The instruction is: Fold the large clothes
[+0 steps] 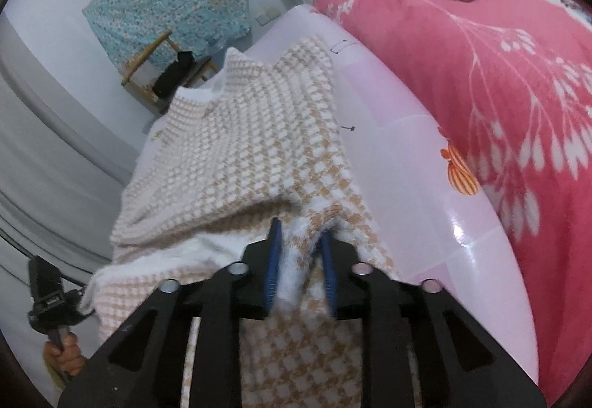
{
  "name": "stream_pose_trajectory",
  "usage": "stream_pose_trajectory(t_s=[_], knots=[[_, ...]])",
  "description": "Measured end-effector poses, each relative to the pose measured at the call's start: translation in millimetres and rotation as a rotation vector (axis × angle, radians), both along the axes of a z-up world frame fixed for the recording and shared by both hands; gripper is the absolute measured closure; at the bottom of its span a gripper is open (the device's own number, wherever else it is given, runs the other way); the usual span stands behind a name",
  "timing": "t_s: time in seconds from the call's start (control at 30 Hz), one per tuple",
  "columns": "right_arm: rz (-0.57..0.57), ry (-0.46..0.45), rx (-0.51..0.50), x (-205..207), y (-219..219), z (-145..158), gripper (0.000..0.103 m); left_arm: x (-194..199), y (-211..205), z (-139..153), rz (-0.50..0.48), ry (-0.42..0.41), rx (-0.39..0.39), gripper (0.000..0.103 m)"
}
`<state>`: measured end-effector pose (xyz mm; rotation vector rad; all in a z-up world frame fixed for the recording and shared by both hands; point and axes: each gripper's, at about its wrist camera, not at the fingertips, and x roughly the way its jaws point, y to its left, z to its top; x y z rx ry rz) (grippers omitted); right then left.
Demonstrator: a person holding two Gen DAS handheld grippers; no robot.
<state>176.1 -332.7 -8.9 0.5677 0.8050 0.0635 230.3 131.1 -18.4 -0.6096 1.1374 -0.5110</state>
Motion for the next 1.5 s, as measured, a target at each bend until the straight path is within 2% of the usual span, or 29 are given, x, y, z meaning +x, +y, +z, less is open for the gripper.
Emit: stream_pose_trajectory(t_s=[0.03,0.07,0.1,0.13,0.17,0.23,0.4,0.5,0.6,0.73,0.83,0.97,1.03,1.1,1.3,1.37,1.43,1.5], knots=[[-0.001,-0.007,0.000,-2,0,3,0.070,-2,2,3,0.002,-0.008,-0.011,0.069],[-0.009,-0.020,-0.015,-7,1,8,0.058,-5,3,6,0.006,-0.017,-0.016,0.065],[-0.015,-0.028,-0.029,-9,1,11,0.047,-10,4,12,0.017,-0.036,-0.011,0.055],[-0.027,-0.047,-0.059,-15,2,18,0.044,-13,5,16,0.027,-0.055,-0.001,0.045],[-0.034,-0.061,-0.088,-20,4,24,0.043,-18,8,24,0.042,-0.092,0.018,0.042],[-0.038,-0.077,-0.130,-32,5,34,0.043,-25,10,36,0.053,-0.137,0.035,0.040],[-0.047,-0.079,-0.131,-63,-2,39,0.039,-52,10,53,0.031,-0.189,0.061,0.039],[-0.060,-0.051,-0.112,-82,-7,33,0.033,-81,0,49,-0.029,-0.182,0.088,0.039],[-0.055,0.011,-0.036,-106,-10,15,0.031,-110,-8,35,-0.073,-0.135,0.089,0.034],[-0.039,0.094,-0.002,-130,-8,-5,0.031,-133,-9,8,-0.028,-0.049,0.006,0.028],[-0.050,0.121,0.038,-137,-7,-17,0.031,-135,1,-18,0.075,0.023,-0.074,0.028],[-0.078,0.099,0.135,-138,-15,-25,0.031,-136,24,-37,0.254,0.067,-0.176,0.028],[-0.088,0.086,0.168,-134,-18,-28,0.032,-136,28,-43,0.295,0.077,-0.215,0.027],[-0.098,0.075,0.189,-131,-20,-29,0.035,-135,28,-44,0.311,0.065,-0.222,0.027],[-0.136,0.046,0.200,-113,-18,-32,0.044,-136,22,-42,0.373,0.021,-0.197,0.029],[-0.148,0.041,0.190,-106,-15,-31,0.043,-135,19,-39,0.383,0.002,-0.152,0.033],[-0.171,0.030,0.157,-100,-10,-29,0.046,-132,12,-35,0.380,-0.037,-0.045,0.051],[-0.193,0.028,0.101,-95,-5,-28,0.060,-128,-4,-28,0.350,-0.086,0.145,0.065]])
